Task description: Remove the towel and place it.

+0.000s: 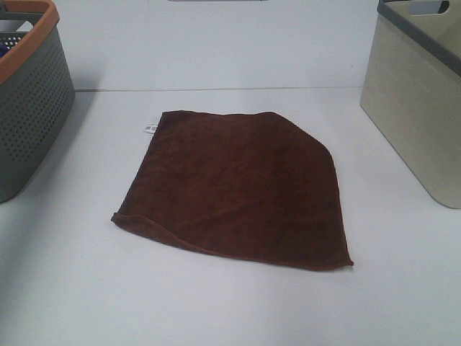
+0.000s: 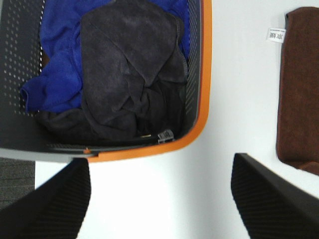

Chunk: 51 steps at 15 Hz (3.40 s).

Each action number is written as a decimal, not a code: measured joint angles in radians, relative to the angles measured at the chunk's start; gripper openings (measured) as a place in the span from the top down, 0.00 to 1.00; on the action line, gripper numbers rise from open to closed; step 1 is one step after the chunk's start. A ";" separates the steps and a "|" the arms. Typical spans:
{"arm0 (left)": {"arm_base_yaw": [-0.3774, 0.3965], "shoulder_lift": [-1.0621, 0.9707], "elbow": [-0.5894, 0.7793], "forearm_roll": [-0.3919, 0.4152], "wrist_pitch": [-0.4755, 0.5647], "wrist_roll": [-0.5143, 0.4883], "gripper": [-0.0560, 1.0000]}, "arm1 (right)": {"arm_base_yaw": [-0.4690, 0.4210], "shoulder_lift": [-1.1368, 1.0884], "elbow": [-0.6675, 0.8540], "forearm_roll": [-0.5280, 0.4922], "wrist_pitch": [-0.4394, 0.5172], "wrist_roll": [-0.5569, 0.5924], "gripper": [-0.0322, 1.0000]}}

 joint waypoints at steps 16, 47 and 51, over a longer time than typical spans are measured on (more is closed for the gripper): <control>0.000 -0.928 0.789 0.028 -0.118 -0.013 0.24 | 0.000 -1.068 0.956 0.016 -0.002 -0.152 0.35; -0.176 -1.433 1.045 -0.029 -0.167 -0.038 0.24 | 0.000 -1.550 1.169 0.058 -0.023 -0.277 0.35; -0.162 -1.433 1.045 -0.029 -0.167 -0.038 0.24 | 0.000 -1.550 1.169 0.058 -0.023 -0.277 0.35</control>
